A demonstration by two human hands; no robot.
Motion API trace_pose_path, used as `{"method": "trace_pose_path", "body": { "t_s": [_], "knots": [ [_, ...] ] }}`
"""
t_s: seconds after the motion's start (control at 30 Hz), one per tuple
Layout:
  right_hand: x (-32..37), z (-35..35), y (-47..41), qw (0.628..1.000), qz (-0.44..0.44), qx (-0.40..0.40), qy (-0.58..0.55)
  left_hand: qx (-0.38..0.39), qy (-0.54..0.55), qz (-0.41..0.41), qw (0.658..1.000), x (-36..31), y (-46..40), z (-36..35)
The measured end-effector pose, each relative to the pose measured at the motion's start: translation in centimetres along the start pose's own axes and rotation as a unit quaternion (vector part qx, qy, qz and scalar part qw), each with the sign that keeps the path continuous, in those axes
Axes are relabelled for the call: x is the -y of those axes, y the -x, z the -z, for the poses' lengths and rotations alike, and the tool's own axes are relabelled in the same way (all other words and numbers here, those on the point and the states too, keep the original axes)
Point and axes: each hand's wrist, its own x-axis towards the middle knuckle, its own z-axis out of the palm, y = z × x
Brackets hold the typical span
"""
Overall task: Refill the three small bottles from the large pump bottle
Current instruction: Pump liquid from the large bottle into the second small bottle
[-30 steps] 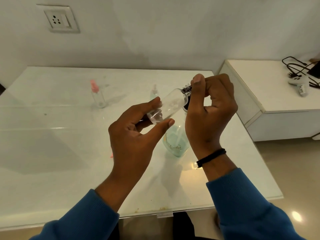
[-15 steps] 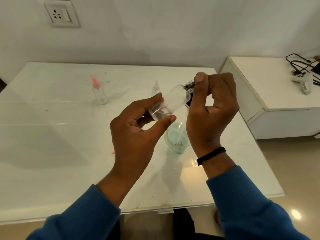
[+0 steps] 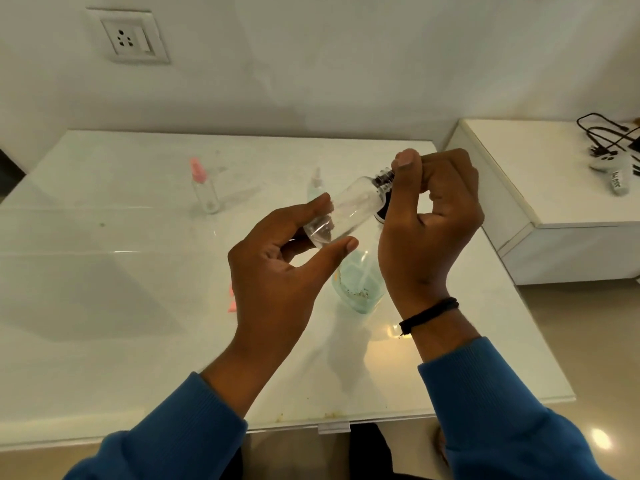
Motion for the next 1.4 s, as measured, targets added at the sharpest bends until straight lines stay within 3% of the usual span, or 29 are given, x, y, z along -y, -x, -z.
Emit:
{"method": "trace_pose_path", "body": {
  "t_s": [1.4],
  "knots": [
    [0.35,-0.15,-0.41,1.0,0.018,-0.003,0.022,-0.001,0.011,-0.002,1.0,0.1,-0.08,0.02]
  ]
}}
